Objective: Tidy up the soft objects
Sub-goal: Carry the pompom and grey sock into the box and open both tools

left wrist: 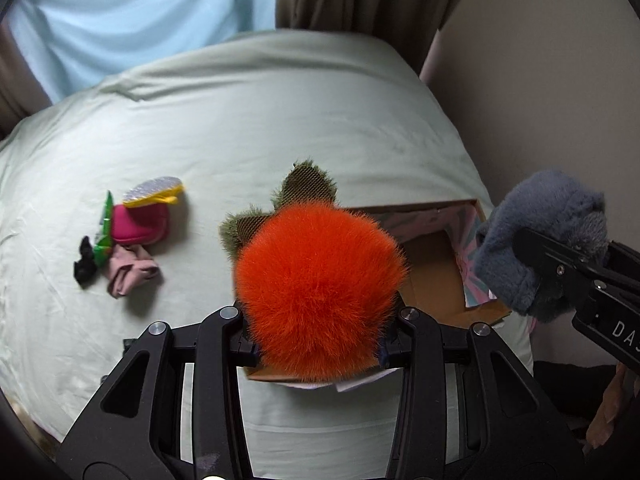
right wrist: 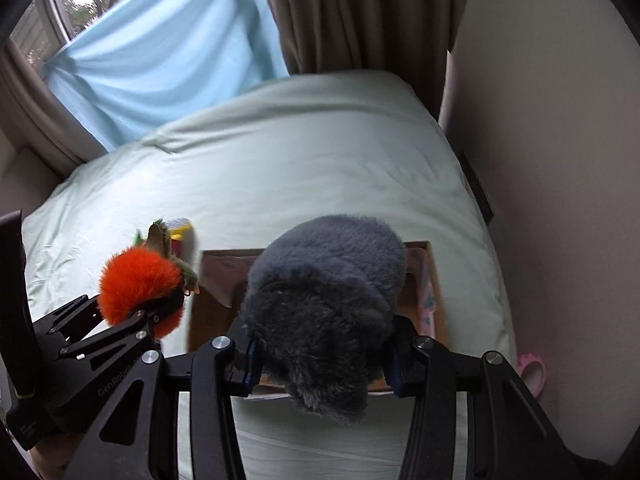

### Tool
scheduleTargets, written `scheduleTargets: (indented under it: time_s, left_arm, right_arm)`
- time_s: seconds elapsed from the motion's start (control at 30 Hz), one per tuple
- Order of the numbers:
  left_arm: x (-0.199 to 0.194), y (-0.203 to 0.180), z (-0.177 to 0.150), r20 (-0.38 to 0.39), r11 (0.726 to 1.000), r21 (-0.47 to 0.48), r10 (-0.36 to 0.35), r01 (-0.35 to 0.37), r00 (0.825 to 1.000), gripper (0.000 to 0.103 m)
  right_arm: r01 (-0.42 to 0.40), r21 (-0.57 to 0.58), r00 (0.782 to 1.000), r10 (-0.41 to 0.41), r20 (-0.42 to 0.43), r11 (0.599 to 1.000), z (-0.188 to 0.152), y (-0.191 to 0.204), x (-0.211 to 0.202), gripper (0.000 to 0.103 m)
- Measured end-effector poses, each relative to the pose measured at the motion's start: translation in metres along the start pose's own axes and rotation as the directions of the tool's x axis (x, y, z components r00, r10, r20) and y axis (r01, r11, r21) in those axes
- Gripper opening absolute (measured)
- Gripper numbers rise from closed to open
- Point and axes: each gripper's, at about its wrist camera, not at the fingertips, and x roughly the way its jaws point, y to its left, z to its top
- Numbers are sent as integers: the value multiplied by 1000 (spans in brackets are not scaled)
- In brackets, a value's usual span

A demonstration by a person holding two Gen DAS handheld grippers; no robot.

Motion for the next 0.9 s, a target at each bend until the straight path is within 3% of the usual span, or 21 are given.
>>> scheduleTargets:
  time_s: [0.23, 0.43, 0.7, 0.77, 0.8, 0.83, 0.9]
  left_arm:
    - [70, -13, 6, -164, 1000, -6, -4, 3, 986, 35]
    - [132, -10, 4, -320, 1000, -24, 6, -14, 948, 35]
    - [169, -12, -5, -426, 1000, 8, 25, -23, 904, 35]
    - [164, -16, -4, -420, 999, 37, 31, -18, 907, 51]
    - [160, -20, -3, -402, 998, 64, 48, -25, 914, 81]
    - [155, -23, -3, -382, 995, 95, 72, -38, 922, 102]
    - [145, -26, -3, -341, 990, 132, 83, -40, 936, 103]
  right_arm:
    - [14, 8, 990, -13, -138, 1000, 13, -27, 55, 44]
    - [21, 48, 963, -7, -270, 999, 18, -46, 112, 44]
    - [22, 102, 925, 18, -379, 994, 9, -56, 157, 47]
    - [24, 116, 921, 23, -389, 993, 9, -58, 162, 56]
    - [30, 121, 921, 20, -388, 992, 9, -60, 164, 69]
    - [38, 132, 926, 15, -377, 990, 9, -62, 165, 88]
    - [26, 159, 933, 33, -359, 987, 9, -67, 165, 103]
